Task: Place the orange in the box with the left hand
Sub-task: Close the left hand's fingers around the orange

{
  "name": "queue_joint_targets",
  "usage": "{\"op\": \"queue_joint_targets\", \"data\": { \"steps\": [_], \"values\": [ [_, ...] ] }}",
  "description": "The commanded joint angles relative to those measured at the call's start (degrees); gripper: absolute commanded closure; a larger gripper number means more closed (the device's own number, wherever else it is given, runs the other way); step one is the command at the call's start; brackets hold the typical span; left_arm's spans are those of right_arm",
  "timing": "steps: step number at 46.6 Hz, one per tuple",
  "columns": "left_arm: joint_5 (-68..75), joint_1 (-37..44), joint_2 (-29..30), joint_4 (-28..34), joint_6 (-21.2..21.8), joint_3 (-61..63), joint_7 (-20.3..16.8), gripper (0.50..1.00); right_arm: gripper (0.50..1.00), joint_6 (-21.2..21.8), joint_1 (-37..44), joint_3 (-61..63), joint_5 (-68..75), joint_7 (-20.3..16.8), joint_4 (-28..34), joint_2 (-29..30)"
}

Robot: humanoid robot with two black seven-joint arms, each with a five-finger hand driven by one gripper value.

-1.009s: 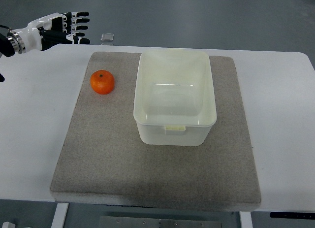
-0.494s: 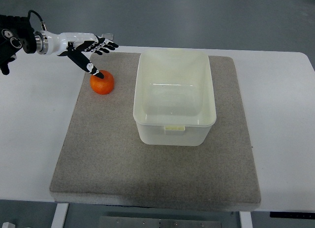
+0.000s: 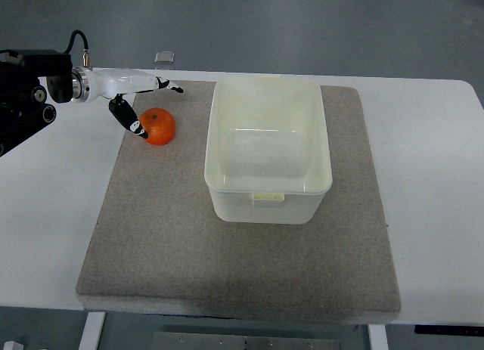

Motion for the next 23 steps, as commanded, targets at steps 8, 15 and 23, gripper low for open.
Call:
{"op": "queue_joint_targets", "data": {
  "steps": [8, 15, 23],
  "values": [
    [6.71, 1.97, -3.35, 4.44, 0.29, 0.07, 0.28, 0.510, 0.568, 0.00, 0.00, 0.00, 0.08, -0.02, 0.00, 0.00],
    [7.42, 1.97, -4.23, 5.50, 0.99, -0.02, 0.28, 0.519, 0.568, 0.00, 0.00, 0.00, -0.01, -0.02, 0.00, 0.00],
    [7.60, 2.32, -4.50, 5.68, 2.75, -0.02, 0.28, 0.640, 0.568, 0.00, 0.00, 0.00, -0.01, -0.02, 0.00, 0.00]
  ]
}}
